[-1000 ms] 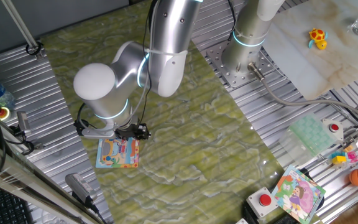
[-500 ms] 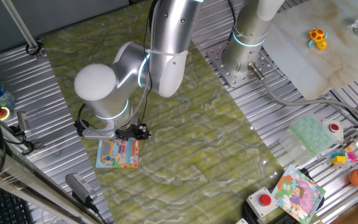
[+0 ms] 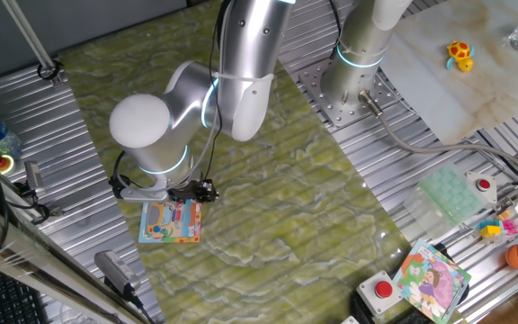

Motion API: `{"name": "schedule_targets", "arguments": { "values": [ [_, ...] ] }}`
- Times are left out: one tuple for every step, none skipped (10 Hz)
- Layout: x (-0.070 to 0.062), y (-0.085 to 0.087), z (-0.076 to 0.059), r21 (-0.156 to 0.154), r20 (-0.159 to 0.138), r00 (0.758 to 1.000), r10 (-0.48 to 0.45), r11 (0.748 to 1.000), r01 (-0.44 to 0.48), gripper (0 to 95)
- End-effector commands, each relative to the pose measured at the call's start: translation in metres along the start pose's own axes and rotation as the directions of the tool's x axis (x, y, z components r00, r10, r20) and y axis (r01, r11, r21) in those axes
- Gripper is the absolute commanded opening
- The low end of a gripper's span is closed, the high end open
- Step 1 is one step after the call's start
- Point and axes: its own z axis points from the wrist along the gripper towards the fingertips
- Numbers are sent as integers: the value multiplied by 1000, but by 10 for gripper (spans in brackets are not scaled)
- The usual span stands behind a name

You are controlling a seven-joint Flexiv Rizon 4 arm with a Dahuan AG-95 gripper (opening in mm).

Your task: Assemble one piece of a puzzle

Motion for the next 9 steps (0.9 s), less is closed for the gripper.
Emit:
{"name": "schedule_targets", "arguments": {
  "values": [
    [0,0,0,-2,5,1000,6,1000,-6,570],
    [0,0,0,-5,11,1000,19,1000,-19,570],
    [0,0,0,-9,17,1000,25,1000,-25,570],
    [0,0,0,-11,16,999,33,999,-33,570],
    [0,0,0,-14,21,999,40,999,-40,570],
    [-1,0,-1,-19,31,999,32,999,-31,570],
    [-1,0,-1,-15,36,999,20,1000,-19,570],
    [-1,-1,-1,-12,36,999,20,1000,-19,570],
    [-1,-1,0,-7,37,999,14,1000,-13,570]
  ]
}}
